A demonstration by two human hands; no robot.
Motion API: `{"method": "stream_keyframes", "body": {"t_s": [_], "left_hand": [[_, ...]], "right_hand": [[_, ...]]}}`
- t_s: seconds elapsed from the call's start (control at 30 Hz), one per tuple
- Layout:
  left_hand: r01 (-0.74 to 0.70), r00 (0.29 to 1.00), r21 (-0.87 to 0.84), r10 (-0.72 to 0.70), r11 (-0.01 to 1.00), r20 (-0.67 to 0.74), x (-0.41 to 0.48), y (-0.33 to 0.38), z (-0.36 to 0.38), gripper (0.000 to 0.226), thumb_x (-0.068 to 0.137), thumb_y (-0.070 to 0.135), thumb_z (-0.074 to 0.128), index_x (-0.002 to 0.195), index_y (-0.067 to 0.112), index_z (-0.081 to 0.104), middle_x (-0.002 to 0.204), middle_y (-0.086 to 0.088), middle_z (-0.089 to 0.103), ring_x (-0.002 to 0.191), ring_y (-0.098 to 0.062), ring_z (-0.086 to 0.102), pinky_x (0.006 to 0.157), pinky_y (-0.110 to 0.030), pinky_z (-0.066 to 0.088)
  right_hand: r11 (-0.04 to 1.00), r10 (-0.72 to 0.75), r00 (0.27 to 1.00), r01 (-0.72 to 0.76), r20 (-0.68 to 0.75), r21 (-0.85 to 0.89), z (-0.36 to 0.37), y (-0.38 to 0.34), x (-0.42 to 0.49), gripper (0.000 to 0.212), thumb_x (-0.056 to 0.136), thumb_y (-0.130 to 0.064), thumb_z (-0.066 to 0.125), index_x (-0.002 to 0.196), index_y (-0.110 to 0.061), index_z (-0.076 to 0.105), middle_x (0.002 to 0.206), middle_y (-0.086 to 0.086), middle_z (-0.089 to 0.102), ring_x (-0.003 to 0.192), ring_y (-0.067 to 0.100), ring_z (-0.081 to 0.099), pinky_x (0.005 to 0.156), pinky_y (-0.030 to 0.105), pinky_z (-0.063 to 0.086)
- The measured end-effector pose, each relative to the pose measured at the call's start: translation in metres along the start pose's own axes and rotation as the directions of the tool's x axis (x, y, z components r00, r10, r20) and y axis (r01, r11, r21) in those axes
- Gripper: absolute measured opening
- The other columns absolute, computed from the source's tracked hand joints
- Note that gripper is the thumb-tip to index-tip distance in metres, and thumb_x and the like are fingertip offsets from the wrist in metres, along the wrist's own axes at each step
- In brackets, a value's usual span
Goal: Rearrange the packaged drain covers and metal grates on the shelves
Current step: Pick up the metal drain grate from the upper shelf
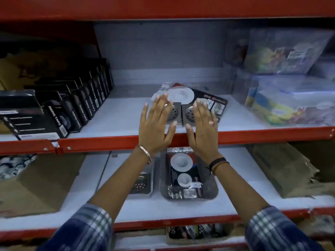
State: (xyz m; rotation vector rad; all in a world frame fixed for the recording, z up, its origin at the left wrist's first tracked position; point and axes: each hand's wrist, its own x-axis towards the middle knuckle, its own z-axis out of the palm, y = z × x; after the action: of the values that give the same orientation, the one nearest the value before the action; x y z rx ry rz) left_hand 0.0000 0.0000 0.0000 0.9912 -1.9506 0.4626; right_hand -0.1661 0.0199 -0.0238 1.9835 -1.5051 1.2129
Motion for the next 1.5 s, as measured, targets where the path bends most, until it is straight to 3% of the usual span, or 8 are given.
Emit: {"method": "stream_keyframes", "body": {"t_s": [0.13,0.27,0.37,0.6,0.8,0.97,1.37,1.5], "left_hand": [[0.049,0.904,-0.04,-0.027,0.998,0.427,0.056,-0.027,0.001,0.073,0.082,0.048,0.054,0.144,0.017,0.029,0.156,-0.006,0.026,0.144,-0.023,0.022,0.115,-0.048,0.028],[0.046,0.579,0.072,-0.086,0.996,0.811,0.071,-0.057,0.018,0.102,0.074,0.049,0.068,0.149,0.023,0.004,0.16,0.0,-0.004,0.147,-0.022,0.001,0.119,-0.044,0.015],[0.122,0.46,0.045,-0.097,0.991,0.882,0.075,-0.073,0.027,0.099,0.076,0.039,0.069,0.149,0.026,0.003,0.159,-0.001,0.0,0.146,-0.025,0.008,0.119,-0.044,0.02],[0.179,0.534,-0.176,0.055,0.968,0.844,0.077,-0.086,0.034,0.087,0.068,0.046,0.076,0.138,0.023,0.029,0.142,-0.007,0.036,0.128,-0.024,0.037,0.106,-0.034,0.032],[0.256,0.527,-0.193,0.031,0.947,0.849,0.072,-0.088,0.036,0.098,0.066,0.043,0.08,0.139,0.021,0.019,0.141,-0.008,0.034,0.126,-0.025,0.041,0.107,-0.038,0.039],[0.258,0.566,-0.193,0.014,0.947,0.824,0.071,-0.11,0.017,0.103,0.06,0.042,0.084,0.136,0.024,0.017,0.129,-0.008,0.044,0.114,-0.025,0.049,0.102,-0.04,0.044],[0.479,0.35,-0.042,-0.146,0.877,0.925,0.047,-0.176,-0.015,0.114,0.066,0.038,0.081,0.146,0.035,0.0,0.151,0.0,0.03,0.139,-0.021,0.023,0.116,-0.037,0.022],[0.738,0.333,-0.151,-0.16,0.657,0.929,0.05,-0.182,-0.029,0.107,0.066,0.029,0.066,0.149,0.031,-0.002,0.155,-0.005,0.019,0.142,-0.024,0.021,0.112,-0.039,0.027]], "right_hand": [[1.0,-0.001,0.948,-0.005,0.32,0.019,-0.017,0.036,0.051,0.073,0.086,-0.043,0.053,0.147,-0.013,0.024,0.157,0.008,0.024,0.145,0.023,0.018,0.115,0.049,0.019],[1.0,0.027,0.646,-0.017,0.763,-0.02,-0.017,0.075,0.077,0.101,0.075,-0.048,0.069,0.15,-0.022,0.007,0.161,0.0,0.004,0.147,0.019,0.004,0.119,0.046,0.01],[0.996,0.026,0.505,-0.083,0.863,0.018,-0.013,0.095,0.087,0.107,0.071,-0.052,0.073,0.15,-0.025,0.006,0.161,-0.002,0.005,0.146,0.019,0.009,0.118,0.036,0.012],[0.997,-0.058,0.597,-0.001,0.8,0.074,-0.006,0.105,0.097,0.104,0.06,-0.062,0.074,0.145,-0.021,0.029,0.151,0.003,0.032,0.136,0.023,0.032,0.107,0.03,0.024],[0.963,-0.181,0.662,0.269,0.728,-0.005,-0.006,0.093,0.104,0.092,0.055,-0.064,0.07,0.13,-0.014,0.051,0.132,0.008,0.056,0.114,0.026,0.055,0.094,0.031,0.043],[0.988,-0.127,0.738,0.151,0.663,0.021,-0.012,0.076,0.111,0.074,0.055,-0.059,0.071,0.117,-0.021,0.059,0.114,-0.002,0.062,0.096,0.02,0.058,0.078,0.022,0.04],[0.982,-0.149,0.622,-0.001,0.769,0.191,0.049,-0.032,0.139,0.062,0.058,-0.054,0.072,0.111,-0.023,0.063,0.109,-0.005,0.062,0.099,0.017,0.058,0.092,0.039,0.049],[0.98,-0.172,0.572,0.017,0.802,0.198,0.076,-0.057,0.145,0.057,0.06,-0.055,0.074,0.104,-0.021,0.064,0.103,-0.001,0.061,0.092,0.02,0.06,0.083,0.039,0.053]]}}
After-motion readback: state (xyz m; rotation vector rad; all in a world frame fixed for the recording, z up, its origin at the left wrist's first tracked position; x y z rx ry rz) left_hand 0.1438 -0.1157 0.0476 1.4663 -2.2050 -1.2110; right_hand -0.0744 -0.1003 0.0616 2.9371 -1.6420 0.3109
